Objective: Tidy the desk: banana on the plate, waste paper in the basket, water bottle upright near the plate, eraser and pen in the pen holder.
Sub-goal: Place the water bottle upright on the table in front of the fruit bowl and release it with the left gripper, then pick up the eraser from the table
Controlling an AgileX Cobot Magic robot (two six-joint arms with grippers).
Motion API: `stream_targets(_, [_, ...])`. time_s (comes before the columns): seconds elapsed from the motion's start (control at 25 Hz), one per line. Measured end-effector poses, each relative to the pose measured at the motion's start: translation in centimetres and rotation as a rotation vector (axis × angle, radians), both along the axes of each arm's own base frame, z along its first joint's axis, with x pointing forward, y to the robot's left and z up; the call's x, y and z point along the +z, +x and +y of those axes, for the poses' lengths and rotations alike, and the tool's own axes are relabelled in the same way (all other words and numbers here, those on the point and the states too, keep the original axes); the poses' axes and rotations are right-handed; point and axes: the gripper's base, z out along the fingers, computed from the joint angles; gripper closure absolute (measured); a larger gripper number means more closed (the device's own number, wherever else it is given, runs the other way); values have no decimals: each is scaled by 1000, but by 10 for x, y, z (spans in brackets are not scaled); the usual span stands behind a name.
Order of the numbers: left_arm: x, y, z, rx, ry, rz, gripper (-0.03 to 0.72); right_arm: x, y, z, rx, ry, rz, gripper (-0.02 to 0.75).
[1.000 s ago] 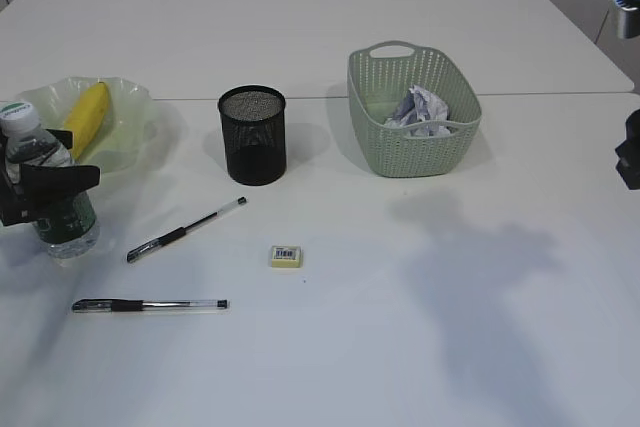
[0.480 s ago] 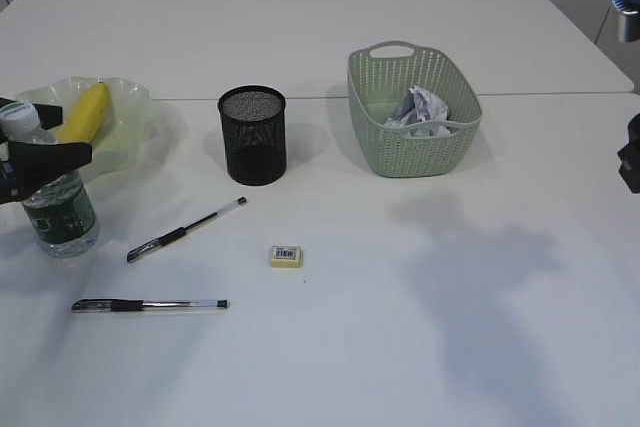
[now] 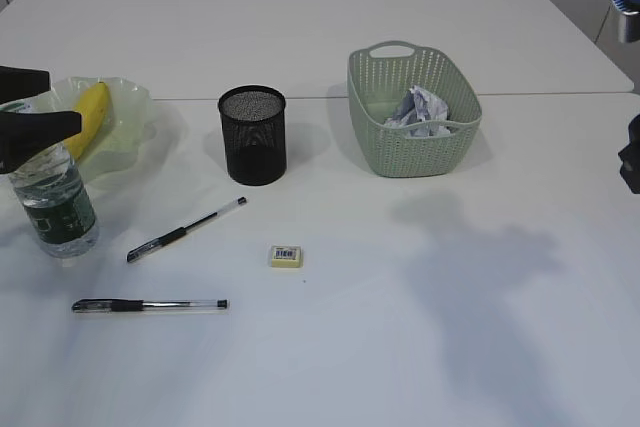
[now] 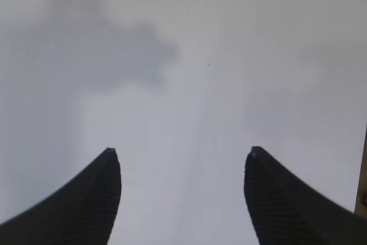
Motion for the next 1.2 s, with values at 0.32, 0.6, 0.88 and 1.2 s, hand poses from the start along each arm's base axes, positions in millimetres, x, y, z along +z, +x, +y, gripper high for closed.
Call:
stream_targets(0.32, [22, -5, -2, -1, 5, -48, 69, 0, -1, 0, -2, -3, 9, 237])
stream_targets(0.6, [79, -24, -8, 63, -187, 46, 151, -1, -1, 0, -5, 5, 14, 237])
stream_targets(0.88, [132, -57, -16, 161, -193, 77, 169, -1, -2, 3, -10, 40, 25, 237])
stream_targets(1.2, [132, -85, -49, 195, 6, 333, 170, -1, -5, 7, -19, 101, 41, 237])
